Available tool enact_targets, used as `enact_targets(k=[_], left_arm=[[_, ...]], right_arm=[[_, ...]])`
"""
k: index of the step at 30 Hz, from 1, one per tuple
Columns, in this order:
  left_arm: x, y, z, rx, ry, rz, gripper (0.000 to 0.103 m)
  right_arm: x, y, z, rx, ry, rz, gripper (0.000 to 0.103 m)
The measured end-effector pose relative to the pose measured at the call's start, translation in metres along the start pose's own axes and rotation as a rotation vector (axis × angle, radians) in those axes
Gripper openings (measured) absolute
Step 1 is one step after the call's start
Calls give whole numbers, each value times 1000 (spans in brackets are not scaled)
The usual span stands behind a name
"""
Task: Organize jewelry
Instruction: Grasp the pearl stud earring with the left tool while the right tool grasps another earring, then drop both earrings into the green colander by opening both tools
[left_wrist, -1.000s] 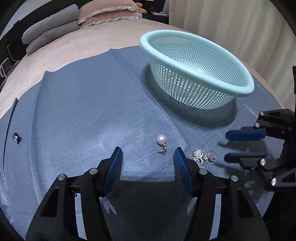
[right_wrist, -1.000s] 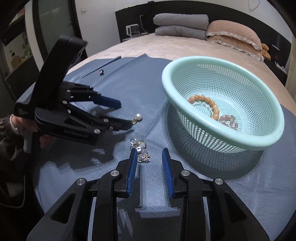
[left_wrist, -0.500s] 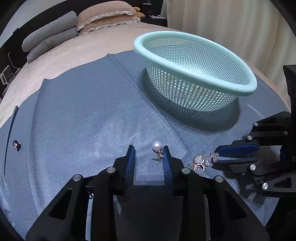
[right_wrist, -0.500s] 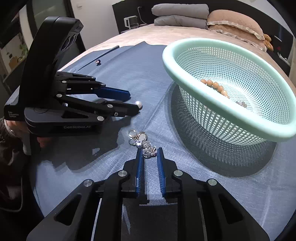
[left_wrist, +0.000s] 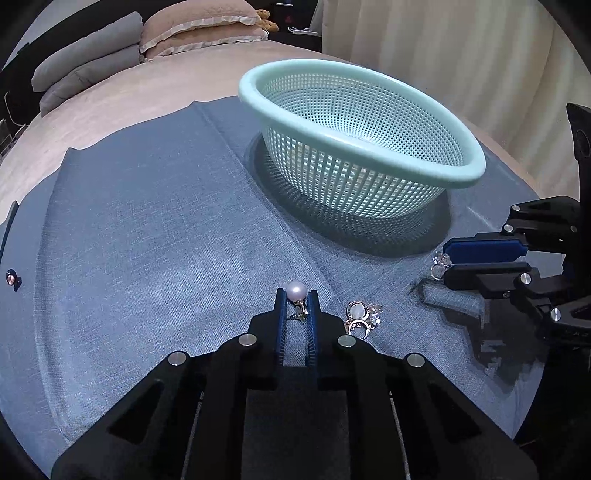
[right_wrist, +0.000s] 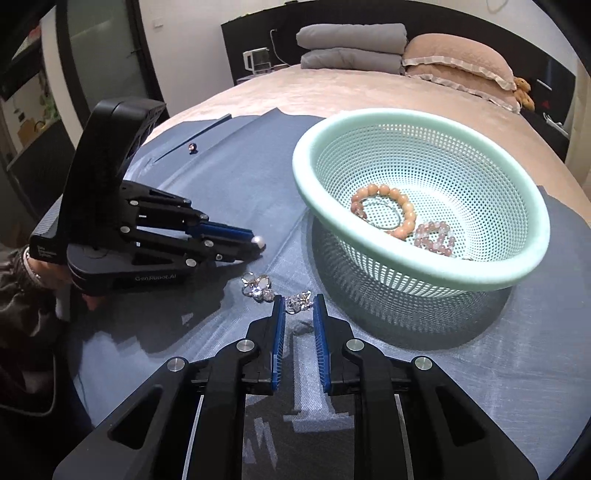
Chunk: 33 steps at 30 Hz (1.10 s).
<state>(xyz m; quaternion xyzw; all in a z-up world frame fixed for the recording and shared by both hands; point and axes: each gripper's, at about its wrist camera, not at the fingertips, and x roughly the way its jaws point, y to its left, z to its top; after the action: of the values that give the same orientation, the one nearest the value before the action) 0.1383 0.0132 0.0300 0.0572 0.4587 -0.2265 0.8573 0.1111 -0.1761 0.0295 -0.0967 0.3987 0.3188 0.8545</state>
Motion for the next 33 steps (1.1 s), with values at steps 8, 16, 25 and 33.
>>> enact_targets(k=[8, 16, 25, 33], left_arm=[[-33, 7, 2, -49, -54, -1, 12], [-70, -1, 22, -76, -153, -42, 12], [-62, -35, 83, 64, -179, -83, 12], [-26, -45, 102, 78, -147, -76, 40]], right_arm=[[-29, -13, 7, 21, -94, -16, 15], [-52, -55, 25, 155, -243, -72, 15], [-41, -78, 34, 204, -244, -114, 15], [-30, -97, 27, 265, -200, -123, 16]])
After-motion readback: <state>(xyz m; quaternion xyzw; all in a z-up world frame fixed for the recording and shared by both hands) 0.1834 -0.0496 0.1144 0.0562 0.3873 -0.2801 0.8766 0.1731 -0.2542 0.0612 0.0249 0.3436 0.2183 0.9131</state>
